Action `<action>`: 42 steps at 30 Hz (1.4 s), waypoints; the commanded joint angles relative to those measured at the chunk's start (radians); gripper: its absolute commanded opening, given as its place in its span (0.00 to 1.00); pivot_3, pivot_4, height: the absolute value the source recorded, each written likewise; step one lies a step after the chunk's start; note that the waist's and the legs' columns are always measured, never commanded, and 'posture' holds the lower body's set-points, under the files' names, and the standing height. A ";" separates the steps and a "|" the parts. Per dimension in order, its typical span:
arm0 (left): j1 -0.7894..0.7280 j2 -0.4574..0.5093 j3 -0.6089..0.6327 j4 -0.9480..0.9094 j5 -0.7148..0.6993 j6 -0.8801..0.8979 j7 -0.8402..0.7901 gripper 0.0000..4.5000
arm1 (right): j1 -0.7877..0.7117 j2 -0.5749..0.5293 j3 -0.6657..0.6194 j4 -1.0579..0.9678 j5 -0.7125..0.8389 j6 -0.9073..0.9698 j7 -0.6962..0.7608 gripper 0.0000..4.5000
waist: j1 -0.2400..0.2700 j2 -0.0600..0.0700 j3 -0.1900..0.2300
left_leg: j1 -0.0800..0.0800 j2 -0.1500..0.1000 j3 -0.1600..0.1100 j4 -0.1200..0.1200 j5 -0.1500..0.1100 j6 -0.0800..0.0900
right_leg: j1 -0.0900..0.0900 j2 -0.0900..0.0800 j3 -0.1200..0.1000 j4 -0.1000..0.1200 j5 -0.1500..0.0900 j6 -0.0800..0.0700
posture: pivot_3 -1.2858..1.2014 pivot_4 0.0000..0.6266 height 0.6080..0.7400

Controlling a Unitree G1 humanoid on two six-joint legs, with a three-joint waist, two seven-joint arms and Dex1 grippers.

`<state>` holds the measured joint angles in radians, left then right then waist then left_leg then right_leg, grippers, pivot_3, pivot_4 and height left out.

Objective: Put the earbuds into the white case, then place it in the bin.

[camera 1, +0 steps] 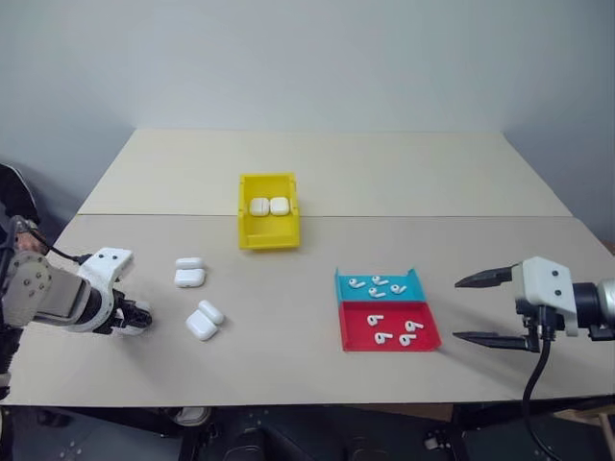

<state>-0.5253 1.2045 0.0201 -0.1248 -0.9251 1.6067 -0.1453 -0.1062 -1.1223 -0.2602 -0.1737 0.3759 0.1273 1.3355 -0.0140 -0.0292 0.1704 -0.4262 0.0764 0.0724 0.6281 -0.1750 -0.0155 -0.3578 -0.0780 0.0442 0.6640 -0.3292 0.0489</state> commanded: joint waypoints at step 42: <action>0.393 -0.744 -0.058 -0.130 0.445 -1.807 -0.920 0.62 | -0.539 0.040 0.706 -0.207 -0.438 0.373 0.113 0.64 | 0.004 0.003 -0.001 | -0.005 0.001 0.000 0.006 -0.001 0.002 | -0.003 0.001 -0.001 0.001 0.000 0.001 | 0.52 0.24 1.00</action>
<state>-0.1353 0.4639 -0.0371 -0.2318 -0.4723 -0.1873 -1.0702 -0.6273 -1.0850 0.4387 -0.3656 -0.0282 0.5041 1.4545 -0.0098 -0.0261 0.1690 -0.4317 0.0773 0.0727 0.6345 -0.1761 -0.0132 -0.3608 -0.0773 0.0431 0.6651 -0.3288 0.0494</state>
